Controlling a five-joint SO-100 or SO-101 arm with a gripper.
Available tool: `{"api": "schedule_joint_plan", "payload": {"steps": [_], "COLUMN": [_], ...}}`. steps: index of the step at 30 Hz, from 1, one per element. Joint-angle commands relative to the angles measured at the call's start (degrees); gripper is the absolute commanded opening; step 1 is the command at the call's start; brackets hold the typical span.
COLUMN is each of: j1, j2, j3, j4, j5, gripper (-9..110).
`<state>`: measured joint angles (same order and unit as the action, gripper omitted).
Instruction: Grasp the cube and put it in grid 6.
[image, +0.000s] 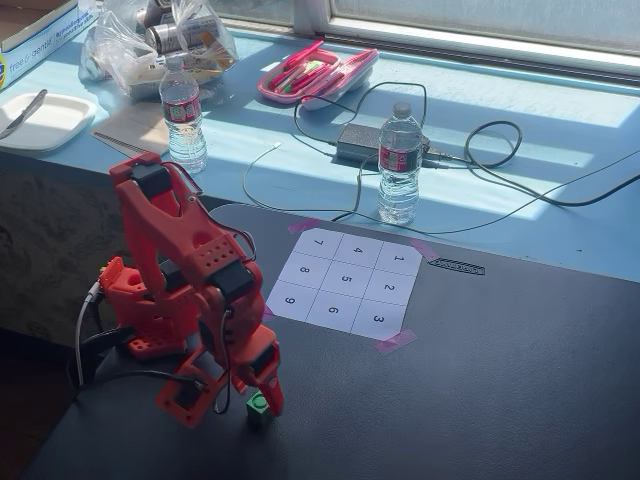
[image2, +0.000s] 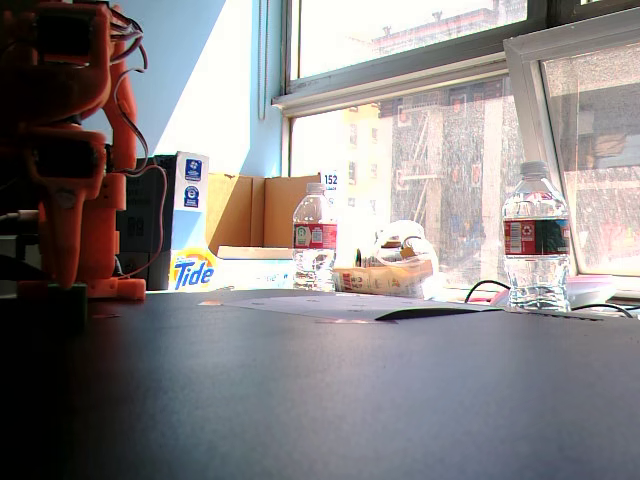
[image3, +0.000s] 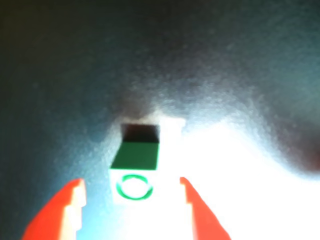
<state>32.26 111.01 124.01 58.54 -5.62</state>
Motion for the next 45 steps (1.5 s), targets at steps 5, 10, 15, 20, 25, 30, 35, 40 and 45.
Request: {"api": "schedule_joint_plan", "payload": {"steps": [5,10,15,20,25,30,35,40,45], "j1": [2.0,1.9,1.5,1.4,1.3,1.3,-0.4,-5.5,-12.9], "j2": [-1.1,-1.3,-1.8,-1.6,-1.5,-1.4,-0.3,0.1,-0.3], "j3": [0.4,1.7,2.1,2.5,2.5,2.2,-0.4,-13.4,-24.4], "j4": [-2.8,-4.1,-5.1,-6.6,-7.6,-6.9,-4.6,7.9,16.9], "j5": [-1.4,-1.7,-1.7,-1.7,-2.1,-1.9,-1.6,-0.1,1.7], "gripper": [28,27,25,14,0,0,0,0,0]}}
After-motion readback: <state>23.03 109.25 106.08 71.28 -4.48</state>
